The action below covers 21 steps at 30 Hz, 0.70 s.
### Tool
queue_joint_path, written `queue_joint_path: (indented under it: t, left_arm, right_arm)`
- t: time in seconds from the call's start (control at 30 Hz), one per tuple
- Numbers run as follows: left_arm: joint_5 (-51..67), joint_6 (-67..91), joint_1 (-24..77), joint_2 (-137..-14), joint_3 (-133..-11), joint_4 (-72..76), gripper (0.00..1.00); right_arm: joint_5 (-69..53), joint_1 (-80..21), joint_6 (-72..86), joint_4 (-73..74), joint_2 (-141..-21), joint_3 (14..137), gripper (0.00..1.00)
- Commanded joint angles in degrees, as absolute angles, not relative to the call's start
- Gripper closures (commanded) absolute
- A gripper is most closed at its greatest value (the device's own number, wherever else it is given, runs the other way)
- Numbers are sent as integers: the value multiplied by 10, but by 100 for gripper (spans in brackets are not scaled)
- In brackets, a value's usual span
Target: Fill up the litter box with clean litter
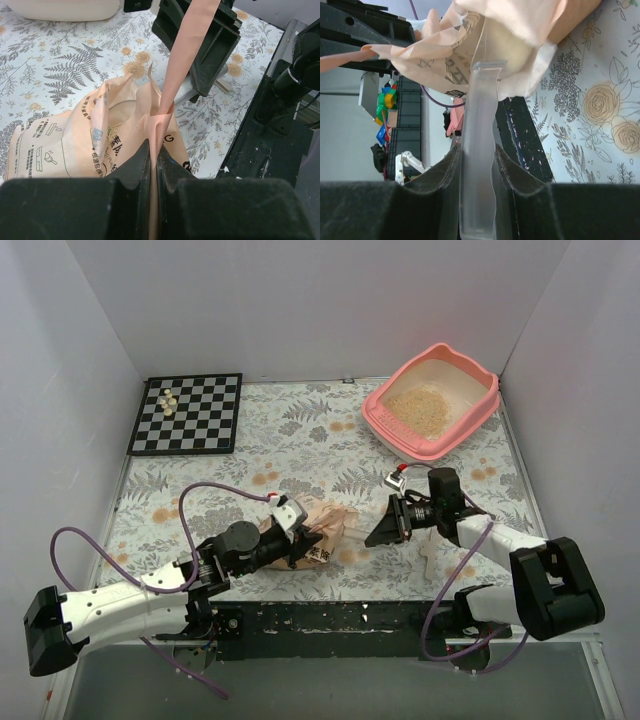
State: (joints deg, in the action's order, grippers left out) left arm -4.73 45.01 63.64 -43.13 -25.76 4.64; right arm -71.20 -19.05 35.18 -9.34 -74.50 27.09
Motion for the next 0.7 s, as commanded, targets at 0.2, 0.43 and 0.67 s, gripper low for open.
queue_joint_path:
  t: [0.2, 0.43, 0.67]
  left_arm:
    - [-73, 464, 638, -437, -221, 116, 100]
    - [-69, 476, 638, -444, -204, 149, 100]
    - [-70, 473, 638, -455, -207, 158, 100]
  right_arm:
    - [-693, -156, 489, -215, -605, 157, 99]
    - [-679, -109, 501, -178, -521, 87, 99]
    - [-656, -91, 545, -162, -419, 44, 99]
